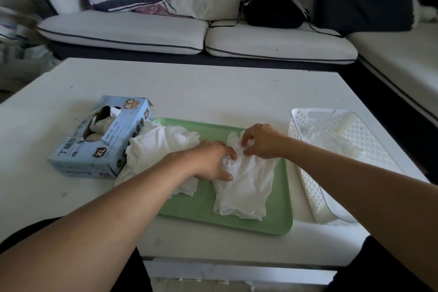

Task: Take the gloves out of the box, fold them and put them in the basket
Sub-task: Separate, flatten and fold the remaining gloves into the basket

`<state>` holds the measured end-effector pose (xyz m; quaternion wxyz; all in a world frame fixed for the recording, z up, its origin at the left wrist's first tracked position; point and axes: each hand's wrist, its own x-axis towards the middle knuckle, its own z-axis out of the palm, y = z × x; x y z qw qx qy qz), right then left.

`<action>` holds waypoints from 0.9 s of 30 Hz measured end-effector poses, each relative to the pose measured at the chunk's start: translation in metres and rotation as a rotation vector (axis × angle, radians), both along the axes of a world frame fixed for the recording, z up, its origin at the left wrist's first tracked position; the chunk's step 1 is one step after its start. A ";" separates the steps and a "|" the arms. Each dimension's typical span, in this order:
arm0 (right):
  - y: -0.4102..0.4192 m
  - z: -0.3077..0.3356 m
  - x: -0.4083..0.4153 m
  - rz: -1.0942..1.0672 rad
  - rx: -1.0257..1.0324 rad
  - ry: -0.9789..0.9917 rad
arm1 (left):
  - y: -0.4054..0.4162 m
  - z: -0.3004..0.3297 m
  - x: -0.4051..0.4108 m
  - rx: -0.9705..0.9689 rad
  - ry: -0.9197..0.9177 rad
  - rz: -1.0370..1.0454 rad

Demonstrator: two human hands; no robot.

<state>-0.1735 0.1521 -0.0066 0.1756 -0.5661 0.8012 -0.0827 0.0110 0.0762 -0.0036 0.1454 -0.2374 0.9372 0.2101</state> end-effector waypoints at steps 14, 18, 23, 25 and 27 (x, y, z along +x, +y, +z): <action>0.001 0.007 -0.021 -0.089 -0.072 -0.010 | 0.007 -0.004 -0.001 -0.121 -0.078 -0.074; 0.003 0.015 -0.027 -0.132 -0.046 0.076 | 0.009 -0.002 0.000 -0.183 -0.115 -0.100; 0.008 0.023 -0.023 -0.116 0.083 0.132 | 0.006 0.000 0.000 -0.191 -0.155 -0.112; 0.010 0.020 -0.021 -0.118 0.107 0.148 | 0.006 0.000 0.001 -0.166 -0.135 -0.105; 0.010 0.017 -0.019 -0.126 0.120 0.140 | 0.008 0.003 0.001 -0.133 -0.075 -0.105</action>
